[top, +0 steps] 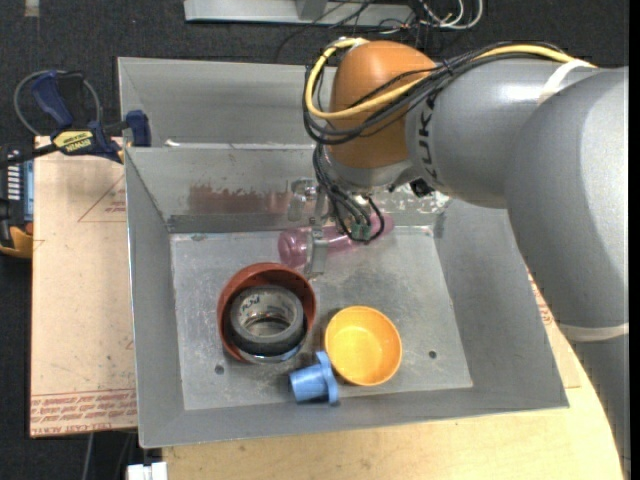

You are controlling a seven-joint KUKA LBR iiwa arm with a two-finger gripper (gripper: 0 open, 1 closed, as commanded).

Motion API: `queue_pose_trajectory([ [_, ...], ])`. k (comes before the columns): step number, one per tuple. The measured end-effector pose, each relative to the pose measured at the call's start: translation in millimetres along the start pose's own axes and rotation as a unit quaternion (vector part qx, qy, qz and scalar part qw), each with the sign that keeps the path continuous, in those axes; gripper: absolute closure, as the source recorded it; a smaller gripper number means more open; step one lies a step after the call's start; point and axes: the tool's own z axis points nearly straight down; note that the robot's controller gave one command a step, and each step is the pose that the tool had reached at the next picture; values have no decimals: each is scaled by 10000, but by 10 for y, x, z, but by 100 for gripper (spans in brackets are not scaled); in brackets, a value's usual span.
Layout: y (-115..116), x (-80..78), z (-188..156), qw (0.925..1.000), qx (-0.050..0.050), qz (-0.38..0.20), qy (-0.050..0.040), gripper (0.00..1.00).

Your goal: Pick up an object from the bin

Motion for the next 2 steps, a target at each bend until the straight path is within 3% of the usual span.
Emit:
queue_pose_trajectory([
  [2,-7,56,42,10000,-8,12,-5,0],
])
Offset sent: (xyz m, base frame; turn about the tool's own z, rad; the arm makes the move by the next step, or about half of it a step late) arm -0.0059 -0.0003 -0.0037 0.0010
